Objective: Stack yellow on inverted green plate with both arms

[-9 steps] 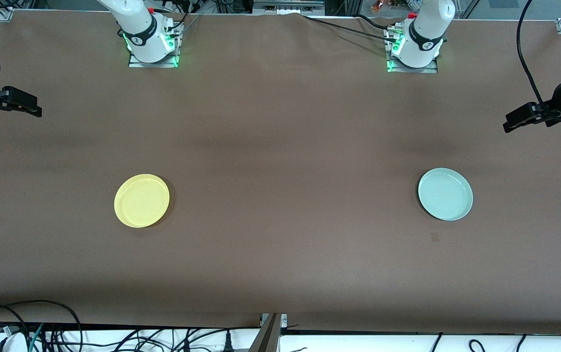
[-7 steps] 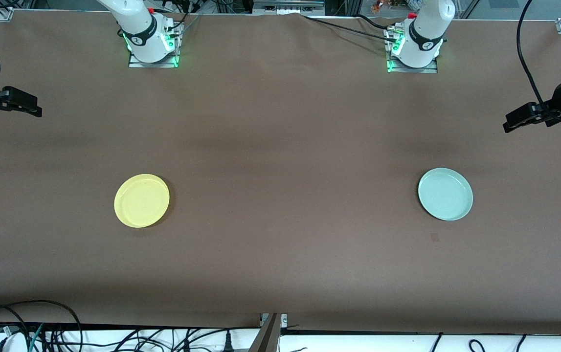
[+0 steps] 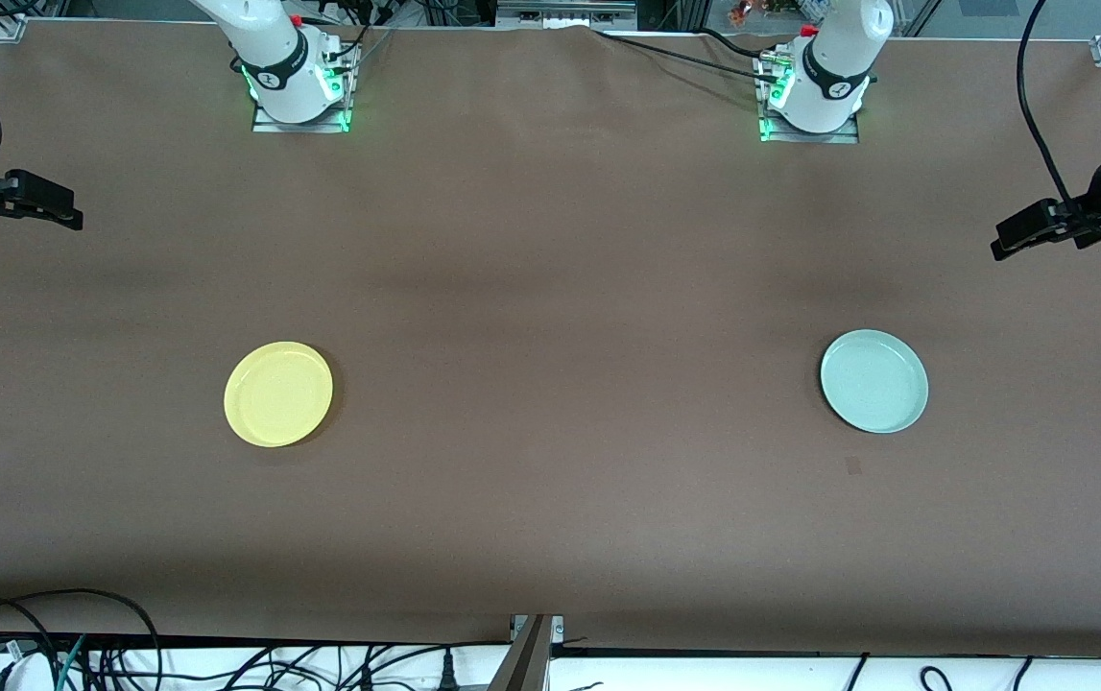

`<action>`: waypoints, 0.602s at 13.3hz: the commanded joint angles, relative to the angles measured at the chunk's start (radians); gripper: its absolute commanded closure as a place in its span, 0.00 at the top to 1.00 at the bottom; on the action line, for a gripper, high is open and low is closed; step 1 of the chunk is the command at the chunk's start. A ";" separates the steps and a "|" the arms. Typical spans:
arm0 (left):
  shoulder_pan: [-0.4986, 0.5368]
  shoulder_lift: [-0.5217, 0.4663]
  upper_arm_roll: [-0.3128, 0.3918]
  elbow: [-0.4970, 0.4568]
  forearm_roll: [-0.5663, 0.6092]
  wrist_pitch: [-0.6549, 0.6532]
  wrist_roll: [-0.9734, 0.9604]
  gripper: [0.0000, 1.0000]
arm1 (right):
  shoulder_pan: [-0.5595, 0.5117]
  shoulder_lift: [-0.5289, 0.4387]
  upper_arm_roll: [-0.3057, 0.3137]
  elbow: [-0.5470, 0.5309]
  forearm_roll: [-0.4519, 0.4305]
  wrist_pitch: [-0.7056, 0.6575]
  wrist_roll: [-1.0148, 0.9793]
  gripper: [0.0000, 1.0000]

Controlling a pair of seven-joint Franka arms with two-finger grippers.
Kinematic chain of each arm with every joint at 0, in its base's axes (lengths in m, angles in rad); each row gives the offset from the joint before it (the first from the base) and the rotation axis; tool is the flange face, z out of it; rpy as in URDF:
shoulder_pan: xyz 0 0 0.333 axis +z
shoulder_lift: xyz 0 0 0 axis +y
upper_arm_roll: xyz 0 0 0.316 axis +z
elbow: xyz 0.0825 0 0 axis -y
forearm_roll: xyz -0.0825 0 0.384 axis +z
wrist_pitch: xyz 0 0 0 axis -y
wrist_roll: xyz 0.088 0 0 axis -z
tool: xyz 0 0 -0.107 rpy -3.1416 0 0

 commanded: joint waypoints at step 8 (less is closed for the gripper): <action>0.002 0.100 0.000 0.018 -0.002 -0.003 0.016 1.00 | -0.007 0.009 0.004 0.022 0.010 -0.005 0.000 1.00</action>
